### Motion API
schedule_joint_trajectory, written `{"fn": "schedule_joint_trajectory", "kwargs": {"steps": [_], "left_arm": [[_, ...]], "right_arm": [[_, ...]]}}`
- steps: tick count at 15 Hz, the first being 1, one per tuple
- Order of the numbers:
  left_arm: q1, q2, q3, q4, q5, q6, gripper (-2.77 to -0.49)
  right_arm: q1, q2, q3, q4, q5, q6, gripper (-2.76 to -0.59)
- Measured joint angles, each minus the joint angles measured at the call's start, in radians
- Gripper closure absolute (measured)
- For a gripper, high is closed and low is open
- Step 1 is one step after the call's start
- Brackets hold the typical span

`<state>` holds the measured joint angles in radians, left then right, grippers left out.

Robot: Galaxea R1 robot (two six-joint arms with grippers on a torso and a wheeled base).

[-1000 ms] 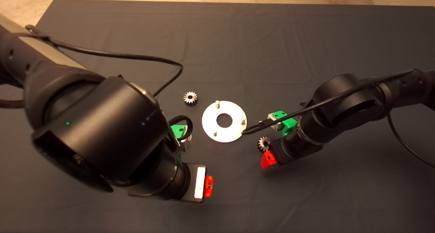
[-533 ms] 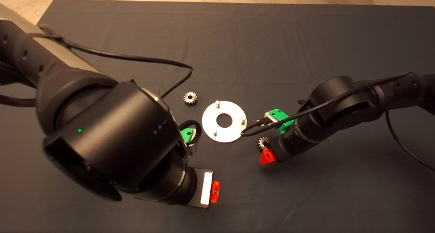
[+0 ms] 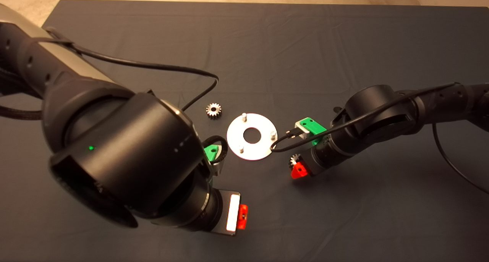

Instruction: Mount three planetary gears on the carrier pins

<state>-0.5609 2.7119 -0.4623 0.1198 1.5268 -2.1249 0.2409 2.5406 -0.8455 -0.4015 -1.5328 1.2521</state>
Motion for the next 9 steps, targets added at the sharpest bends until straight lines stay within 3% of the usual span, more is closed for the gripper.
{"fn": "schedule_joint_trajectory", "kwargs": {"steps": [5,9], "left_arm": [[0.000,0.000,0.000,0.000,0.000,0.000,-2.62],[0.000,0.001,0.000,0.000,0.000,0.000,-2.62]], "right_arm": [[-0.008,0.001,0.000,-0.021,0.000,-0.023,-2.73],[-0.030,0.021,0.000,-0.040,-0.001,-0.057,-2.74]]}}
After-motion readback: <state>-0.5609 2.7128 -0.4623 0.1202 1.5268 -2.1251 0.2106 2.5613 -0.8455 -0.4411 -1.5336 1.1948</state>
